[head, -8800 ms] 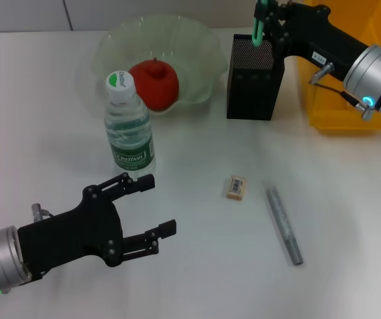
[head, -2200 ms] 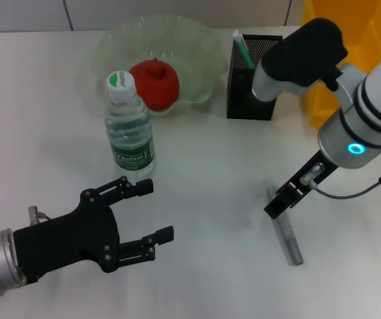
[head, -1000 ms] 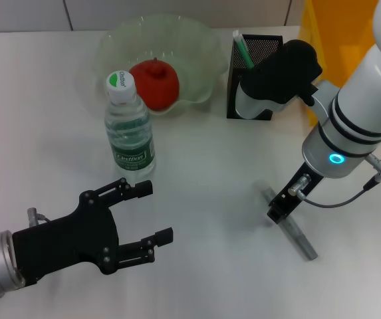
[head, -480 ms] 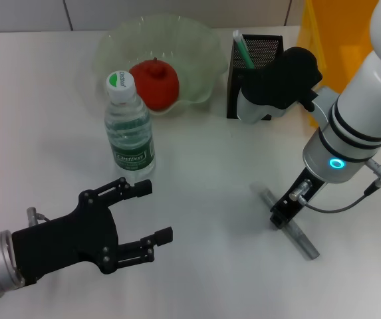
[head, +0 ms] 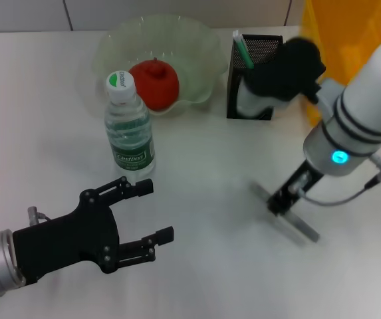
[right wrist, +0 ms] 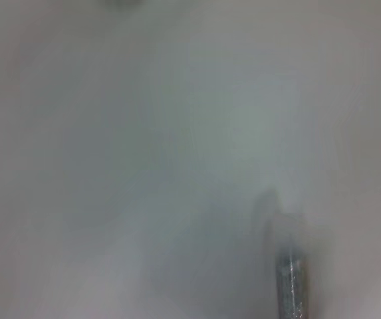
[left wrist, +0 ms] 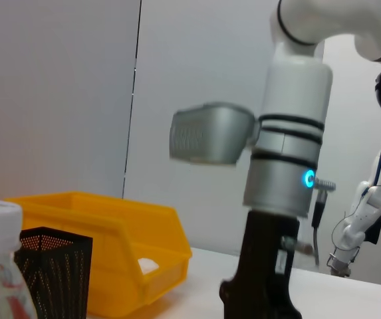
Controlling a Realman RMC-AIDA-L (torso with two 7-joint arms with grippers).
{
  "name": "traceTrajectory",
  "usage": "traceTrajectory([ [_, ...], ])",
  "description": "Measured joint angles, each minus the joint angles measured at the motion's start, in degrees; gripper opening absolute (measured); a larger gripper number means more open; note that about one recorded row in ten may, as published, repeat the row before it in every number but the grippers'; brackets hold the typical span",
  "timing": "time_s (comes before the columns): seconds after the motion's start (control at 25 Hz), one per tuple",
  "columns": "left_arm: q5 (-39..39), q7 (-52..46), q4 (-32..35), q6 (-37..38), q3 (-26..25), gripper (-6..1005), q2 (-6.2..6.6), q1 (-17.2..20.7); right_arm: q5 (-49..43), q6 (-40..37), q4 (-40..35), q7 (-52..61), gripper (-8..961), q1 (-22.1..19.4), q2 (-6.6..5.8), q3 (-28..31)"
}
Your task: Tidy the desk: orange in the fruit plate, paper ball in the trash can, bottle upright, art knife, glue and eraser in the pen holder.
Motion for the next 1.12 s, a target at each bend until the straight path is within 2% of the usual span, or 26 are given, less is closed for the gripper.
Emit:
traceTrajectory([
  [0.08,0.0,-0.03,0.0,0.08,0.0,816,0.03,-0.15,-0.14,-0.68,-4.64,-0.3,146,-1.6,-0.24,2.26],
  [0.24,-0.01,0.01,0.0,0.18,0.02,815,-0.08,-0.12,-0.28,-0.76,-16.18,-2.96,145,-6.38,-0.41,13.15],
  [0.32,-0.01,0.03,0.0,0.21,0.17,815,-0.12,-0.11,0.66,2.07,-21.61,-5.38,145,-9.3,-0.26,17.6],
  [0.44,-0.01,0.05,0.0,0.27,0.48,816,-0.15,-0.23,7.08,13.48,-27.9,-11.95,141,-16.43,-0.18,20.46],
  [0.56,0.0,0.07,0.0,0.29,0.52,816,-0.21,-0.39,21.62,30.15,-27.54,-24.82,139,-24.17,-0.32,20.08],
  [0.64,0.0,0.05,0.0,0.29,0.53,816,-0.25,-0.52,35.13,39.81,-22.86,-39.14,138,-27.39,-0.27,19.02],
  [0.76,-0.01,-0.01,0.0,0.29,0.6,815,-0.28,-0.63,55.31,46.02,-11.92,-61.2,136,-27.73,-0.13,17.94],
  [0.84,0.0,-0.05,0.0,0.29,0.61,815,-0.31,-0.64,69.89,45.8,-3.04,-77.01,135,-26.16,-0.11,17.9],
  [0.96,0.0,-0.27,0.0,0.29,0.63,815,-0.33,-0.72,89.27,41.24,11.96,-99.07,135,-22.5,-0.23,18.31],
  [1.0,0.0,-0.33,0.0,0.28,0.62,815,-0.33,-0.75,98.58,36.94,21.82,-109.4,134,-19.41,-0.4,18.68],
  [1.04,0.0,-0.37,0.0,0.28,0.62,815,-0.33,-0.79,98.58,36.94,21.82,-109.4,134,-19.41,-0.4,18.68],
  [1.12,0.0,-0.39,0.0,0.28,0.63,816,-0.33,-0.81,103.29,33.79,30.34,-115.74,134,-16.51,-0.46,19.58],
])
